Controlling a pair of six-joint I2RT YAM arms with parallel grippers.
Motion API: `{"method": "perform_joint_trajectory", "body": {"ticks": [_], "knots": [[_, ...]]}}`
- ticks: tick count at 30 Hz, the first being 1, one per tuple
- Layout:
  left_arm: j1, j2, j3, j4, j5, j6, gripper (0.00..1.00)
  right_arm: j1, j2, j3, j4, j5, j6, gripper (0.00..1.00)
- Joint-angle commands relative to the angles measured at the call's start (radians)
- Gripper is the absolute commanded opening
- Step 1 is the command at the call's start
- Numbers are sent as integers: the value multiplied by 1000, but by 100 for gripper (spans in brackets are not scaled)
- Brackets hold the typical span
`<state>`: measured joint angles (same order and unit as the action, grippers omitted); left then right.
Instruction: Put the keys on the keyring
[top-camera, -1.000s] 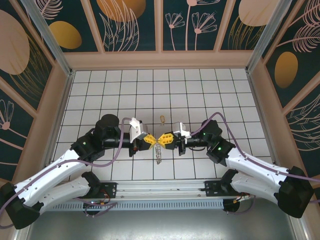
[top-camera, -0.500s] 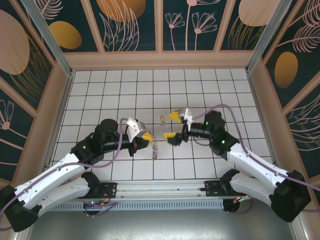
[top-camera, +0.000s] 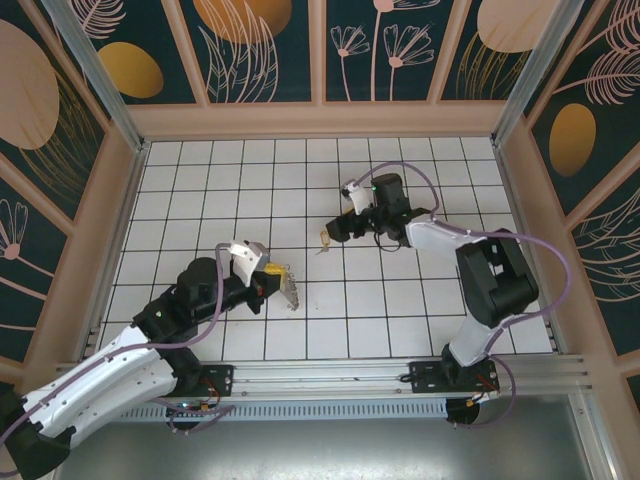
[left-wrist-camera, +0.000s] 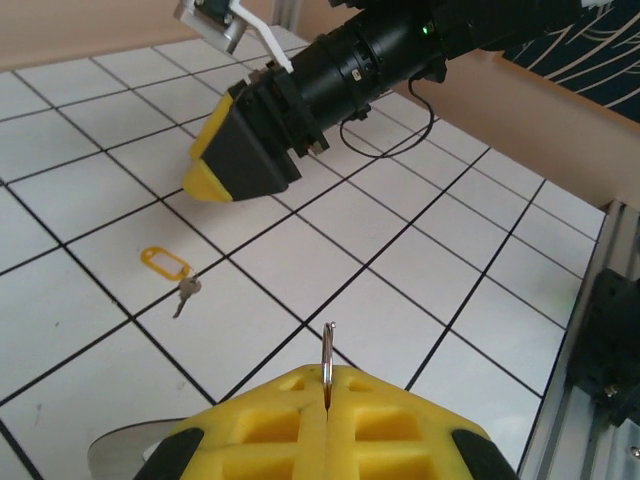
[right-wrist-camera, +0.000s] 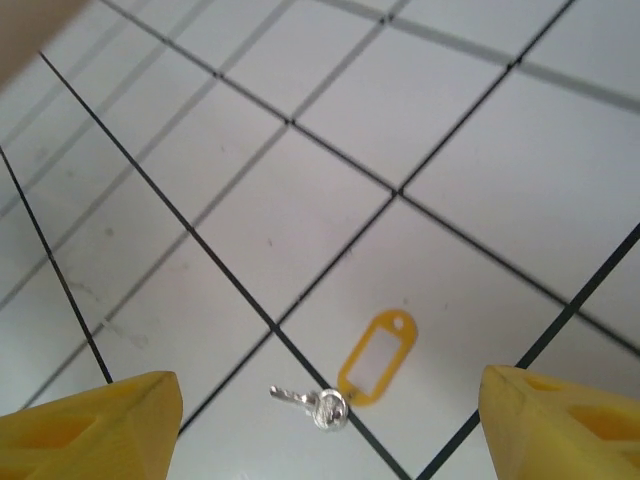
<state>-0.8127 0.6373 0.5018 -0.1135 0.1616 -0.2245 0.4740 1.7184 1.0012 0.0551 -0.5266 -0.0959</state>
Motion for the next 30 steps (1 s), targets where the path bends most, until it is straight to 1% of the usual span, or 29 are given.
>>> {"method": "perform_joint_trajectory", "body": {"ticks": [1,8,10,14,16,24,30], "knots": [[-3,-3,-20,56,-43,-35,0,34,53,67,-66,50,-21,76],[-4,-4,-44,93,-24,-23,0,68,191,163,-129,117,-25,61],[-3,-8,-50,100,-17,-22,0,68,221,189,-158,140,-29,54],[-4,-10,-52,108,-9,-22,0,92,241,209,-194,169,-36,43],[-3,-5,-52,110,-8,-20,0,96,242,208,-200,168,-33,41],[-4,-3,-52,115,-2,-16,0,118,228,164,-195,167,-4,37],[-3,-10,-54,118,3,-16,0,127,231,156,-202,222,2,34]]}}
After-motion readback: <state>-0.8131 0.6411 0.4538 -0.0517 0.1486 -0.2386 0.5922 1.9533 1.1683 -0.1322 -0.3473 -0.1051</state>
